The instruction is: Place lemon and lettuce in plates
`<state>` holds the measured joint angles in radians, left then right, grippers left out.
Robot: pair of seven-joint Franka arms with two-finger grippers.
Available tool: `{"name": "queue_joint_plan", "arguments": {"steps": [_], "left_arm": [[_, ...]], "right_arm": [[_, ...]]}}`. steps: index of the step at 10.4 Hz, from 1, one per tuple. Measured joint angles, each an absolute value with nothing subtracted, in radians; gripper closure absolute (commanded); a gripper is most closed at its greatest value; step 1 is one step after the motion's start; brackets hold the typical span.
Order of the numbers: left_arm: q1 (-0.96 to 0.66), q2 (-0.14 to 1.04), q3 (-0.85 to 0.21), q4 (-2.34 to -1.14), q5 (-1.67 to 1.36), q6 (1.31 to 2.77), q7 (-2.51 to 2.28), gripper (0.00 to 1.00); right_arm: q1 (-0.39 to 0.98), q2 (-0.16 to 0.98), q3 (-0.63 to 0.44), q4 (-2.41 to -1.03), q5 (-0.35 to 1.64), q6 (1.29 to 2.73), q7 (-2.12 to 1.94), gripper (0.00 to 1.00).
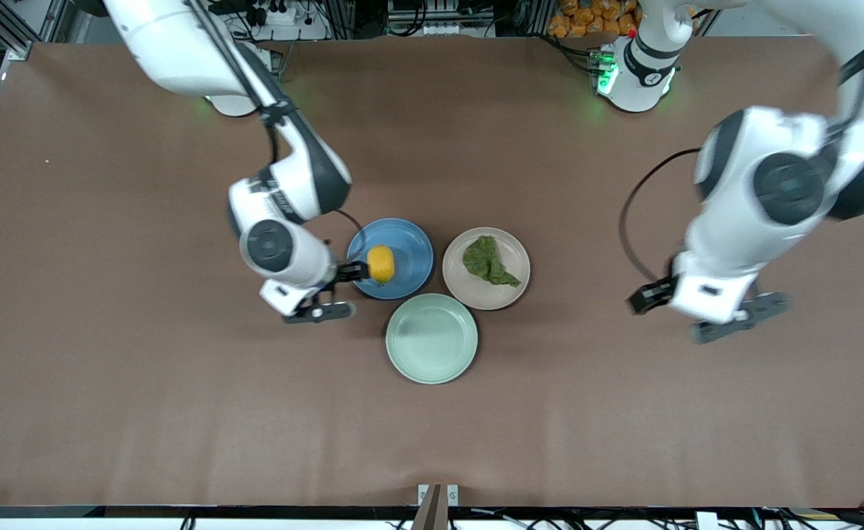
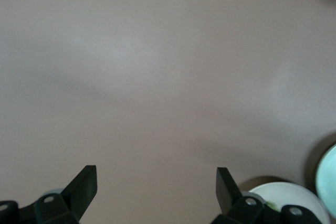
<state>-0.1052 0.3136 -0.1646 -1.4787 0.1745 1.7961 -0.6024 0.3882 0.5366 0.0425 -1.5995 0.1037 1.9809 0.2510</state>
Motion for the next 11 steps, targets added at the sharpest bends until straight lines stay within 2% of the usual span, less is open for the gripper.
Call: {"name": "queue_joint_plan", "arguments": {"steps": [2,4,11], "left_arm": [[-0.072,0.241,-0.170,-1.480,0.144,1.675,-0.509,0.00],[-0.070,0.176,-0.176,-1.486,0.099,1.592,-0.467,0.00],[-0.018,0.058,-0.187,-1.526,0.035,1.580,-0.310,0.00]], "right_arm": [[0.312,0.498,0.037,-1.604,0.083,1.911,0.133,0.00],[0.258,0.477,0.021,-1.627,0.038,1.902,0.070,0.00],[0.072,0.236,0.016,-1.712,0.017,1.855,-0.020,0.00]]}}
